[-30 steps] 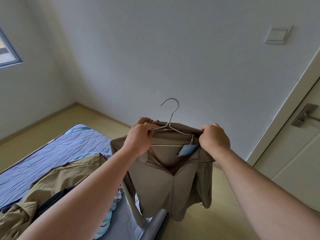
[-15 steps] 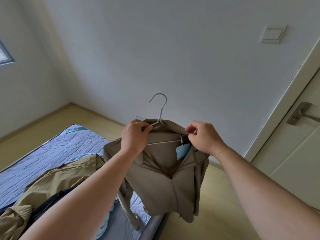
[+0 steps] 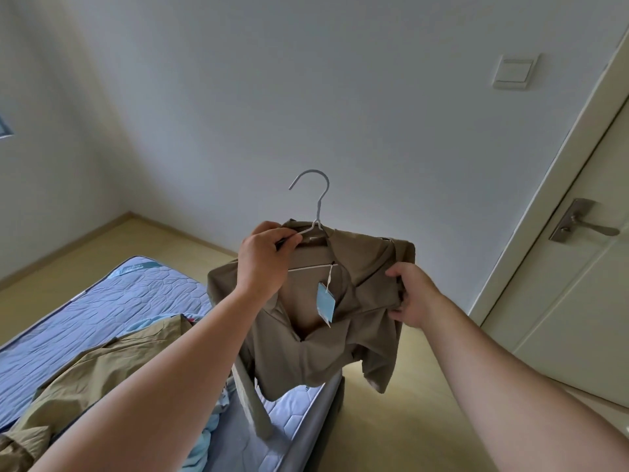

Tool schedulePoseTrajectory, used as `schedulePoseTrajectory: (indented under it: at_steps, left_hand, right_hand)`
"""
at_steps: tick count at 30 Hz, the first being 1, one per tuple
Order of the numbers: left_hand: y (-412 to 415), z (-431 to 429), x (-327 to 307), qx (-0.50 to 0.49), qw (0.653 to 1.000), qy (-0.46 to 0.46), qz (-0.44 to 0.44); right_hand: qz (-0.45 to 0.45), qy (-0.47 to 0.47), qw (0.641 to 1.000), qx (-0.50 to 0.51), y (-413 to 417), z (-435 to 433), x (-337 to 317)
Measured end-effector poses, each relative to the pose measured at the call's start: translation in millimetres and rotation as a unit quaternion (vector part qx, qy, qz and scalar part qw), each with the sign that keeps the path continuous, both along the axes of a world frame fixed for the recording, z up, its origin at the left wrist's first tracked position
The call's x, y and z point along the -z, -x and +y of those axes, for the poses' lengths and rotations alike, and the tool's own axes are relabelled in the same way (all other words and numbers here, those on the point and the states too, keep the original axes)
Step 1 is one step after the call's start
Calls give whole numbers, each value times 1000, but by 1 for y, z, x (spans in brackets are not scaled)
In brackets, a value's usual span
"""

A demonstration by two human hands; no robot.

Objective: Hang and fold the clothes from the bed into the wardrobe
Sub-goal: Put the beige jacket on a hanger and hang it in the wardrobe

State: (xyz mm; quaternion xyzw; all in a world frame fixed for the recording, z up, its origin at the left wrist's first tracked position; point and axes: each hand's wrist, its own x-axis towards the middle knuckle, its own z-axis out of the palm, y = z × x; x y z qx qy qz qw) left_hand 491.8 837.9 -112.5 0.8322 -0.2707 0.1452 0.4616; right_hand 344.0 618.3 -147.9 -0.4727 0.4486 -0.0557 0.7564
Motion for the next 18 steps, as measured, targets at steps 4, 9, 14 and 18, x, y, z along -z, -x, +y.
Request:
schedulePoseTrajectory:
  at_steps: [4,9,14,18]
  left_hand:
    - [-1,-13,-4,4,1000,3,6]
    - [2,-39,-8,23,999,-3,29]
    - [11,-75,-13,60,998,-25,23]
    - [31,-109,-12,114,992,-61,6]
  right_hand:
    - [19,-24,999,-27,13,2,5]
    - [-9,104,992,76,23,-18,-5]
    - [51,449,891,37,50,-35,-28]
    - [21,555,827,86,72,-32,-40]
